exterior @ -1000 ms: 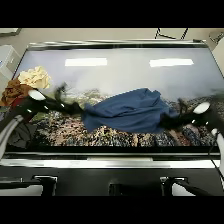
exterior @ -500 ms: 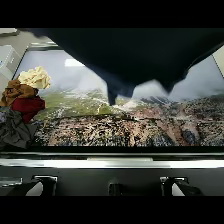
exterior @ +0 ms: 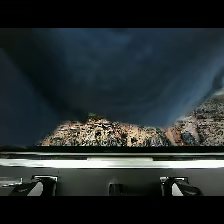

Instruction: Fold the clothes and pants, and hang the long-sleeved shirts on hangers.

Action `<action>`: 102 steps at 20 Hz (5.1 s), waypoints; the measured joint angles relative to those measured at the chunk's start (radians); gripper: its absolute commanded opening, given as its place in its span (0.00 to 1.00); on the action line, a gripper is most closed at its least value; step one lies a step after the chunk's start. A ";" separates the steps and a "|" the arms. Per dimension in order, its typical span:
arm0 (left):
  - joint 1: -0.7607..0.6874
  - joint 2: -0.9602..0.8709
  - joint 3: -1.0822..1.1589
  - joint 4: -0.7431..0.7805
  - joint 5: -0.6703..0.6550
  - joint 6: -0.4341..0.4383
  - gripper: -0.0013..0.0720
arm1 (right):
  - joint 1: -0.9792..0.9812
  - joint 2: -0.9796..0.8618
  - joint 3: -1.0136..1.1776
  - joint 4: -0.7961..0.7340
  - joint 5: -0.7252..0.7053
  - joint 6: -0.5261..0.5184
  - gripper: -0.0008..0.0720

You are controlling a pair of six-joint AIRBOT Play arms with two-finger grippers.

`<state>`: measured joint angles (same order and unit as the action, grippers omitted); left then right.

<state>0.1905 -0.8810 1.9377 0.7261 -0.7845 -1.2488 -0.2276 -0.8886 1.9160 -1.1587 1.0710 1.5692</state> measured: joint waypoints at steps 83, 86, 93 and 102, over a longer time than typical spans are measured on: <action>0.031 -0.135 -0.024 0.340 -0.467 -0.124 0.05 | -0.028 -0.154 -0.002 -0.188 0.305 -0.111 0.05; -0.015 -0.294 -0.236 0.351 -0.498 -0.122 0.05 | 0.020 -0.373 -0.118 -0.200 0.380 -0.105 0.05; -0.077 -0.724 -0.476 0.289 -0.346 -0.099 0.05 | 0.101 -0.822 -0.277 -0.184 0.161 0.034 0.06; -0.123 -0.895 -0.406 0.234 0.063 -0.088 0.05 | 0.111 -0.925 -0.294 -0.158 -0.366 0.179 0.06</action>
<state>0.0673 -1.7763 1.5322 0.9604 -0.7219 -1.3365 -0.1165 -1.8133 1.6222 -1.3170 0.7052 1.7481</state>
